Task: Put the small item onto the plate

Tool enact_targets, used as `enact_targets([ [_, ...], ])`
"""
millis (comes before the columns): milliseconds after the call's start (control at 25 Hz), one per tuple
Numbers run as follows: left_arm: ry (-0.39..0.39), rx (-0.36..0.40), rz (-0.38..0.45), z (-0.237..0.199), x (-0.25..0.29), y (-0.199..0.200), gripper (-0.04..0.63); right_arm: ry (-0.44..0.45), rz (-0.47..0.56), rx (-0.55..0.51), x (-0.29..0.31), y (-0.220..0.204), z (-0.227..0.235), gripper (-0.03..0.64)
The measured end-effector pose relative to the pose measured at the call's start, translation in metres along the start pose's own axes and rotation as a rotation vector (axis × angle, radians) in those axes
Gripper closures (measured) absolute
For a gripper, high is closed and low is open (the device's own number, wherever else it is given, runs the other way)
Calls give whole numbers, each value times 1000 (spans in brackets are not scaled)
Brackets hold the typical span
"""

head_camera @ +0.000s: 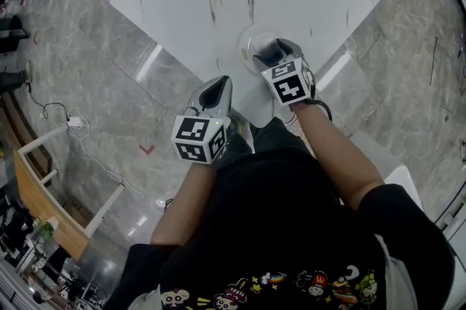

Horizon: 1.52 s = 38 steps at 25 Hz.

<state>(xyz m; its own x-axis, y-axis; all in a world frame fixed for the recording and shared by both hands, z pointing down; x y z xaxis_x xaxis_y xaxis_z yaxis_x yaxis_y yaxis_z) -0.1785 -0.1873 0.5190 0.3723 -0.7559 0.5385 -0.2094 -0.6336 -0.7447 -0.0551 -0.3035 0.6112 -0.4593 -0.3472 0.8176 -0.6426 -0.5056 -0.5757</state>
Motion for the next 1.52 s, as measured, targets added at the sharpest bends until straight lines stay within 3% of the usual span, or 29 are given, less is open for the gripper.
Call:
enact_targets([
  [160,-3,18,2,0,0,1,595,4,86,45,-14,6,3,280],
  [360,-17,66,20,1,-2,14,595,-70,288,142,-77,23,15,552],
  [480,-42,121,35,7,-1,27,595,-121,387,182,-118,28,22,597],
  [1000,-146,318,146,63,-14,81,595,-241,601,291,-229,21,21,600],
  [1160,-151,318,182,71,-23,87,595,-257,641,284,-253,19,17,598],
  [1520,-162,312,181,78,-39,75,595,-191,681,266,-268,10,1,594],
])
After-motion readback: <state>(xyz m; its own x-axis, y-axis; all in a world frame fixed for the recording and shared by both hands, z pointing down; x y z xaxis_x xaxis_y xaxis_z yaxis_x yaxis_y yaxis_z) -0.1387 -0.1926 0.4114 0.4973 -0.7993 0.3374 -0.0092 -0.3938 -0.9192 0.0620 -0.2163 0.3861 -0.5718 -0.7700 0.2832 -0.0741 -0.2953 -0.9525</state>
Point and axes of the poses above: the fingertips, and each gripper's own axes: x forward along the fingers, z to its right, y out of its top, the point moved 6 cm from there along -x, backward along the fingers, and after that the axes turned 4 degrees about -y, right-handed, at the moved point
